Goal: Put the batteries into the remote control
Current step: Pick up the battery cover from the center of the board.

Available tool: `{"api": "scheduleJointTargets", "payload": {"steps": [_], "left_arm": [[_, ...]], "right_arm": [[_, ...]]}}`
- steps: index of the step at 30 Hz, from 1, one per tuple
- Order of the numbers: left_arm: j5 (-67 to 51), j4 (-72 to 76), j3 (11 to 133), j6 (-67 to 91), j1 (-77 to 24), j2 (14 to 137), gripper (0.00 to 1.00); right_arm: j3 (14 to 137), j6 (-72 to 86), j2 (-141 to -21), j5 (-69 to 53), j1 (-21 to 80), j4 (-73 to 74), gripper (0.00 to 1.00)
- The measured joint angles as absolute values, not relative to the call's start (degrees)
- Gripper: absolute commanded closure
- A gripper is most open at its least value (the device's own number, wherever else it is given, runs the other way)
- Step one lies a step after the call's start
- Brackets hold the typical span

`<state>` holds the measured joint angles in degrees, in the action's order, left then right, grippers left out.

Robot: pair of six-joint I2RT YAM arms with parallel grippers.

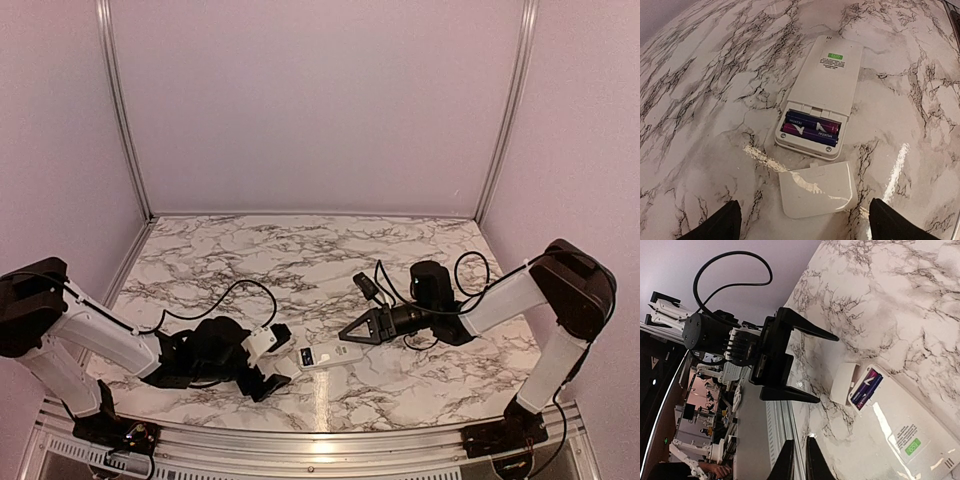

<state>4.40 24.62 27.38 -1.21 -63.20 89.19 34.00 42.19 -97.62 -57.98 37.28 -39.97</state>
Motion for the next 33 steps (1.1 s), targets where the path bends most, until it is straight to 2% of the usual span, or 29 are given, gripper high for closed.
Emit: {"api": "scheduleJointTargets", "payload": {"steps": [17,33], "left_arm": [[5.1,32.4,25.5,-0.3,-65.5,95.2,0.23],[5.7,34.4,28.0,2.2,-65.6,98.8,0.55]], "right_arm": [[34.0,42.2,-97.6,-58.0,37.2,-40.0,0.92],[34.0,41.9,-97.6,-58.0,36.9,-39.8,0.92]]}}
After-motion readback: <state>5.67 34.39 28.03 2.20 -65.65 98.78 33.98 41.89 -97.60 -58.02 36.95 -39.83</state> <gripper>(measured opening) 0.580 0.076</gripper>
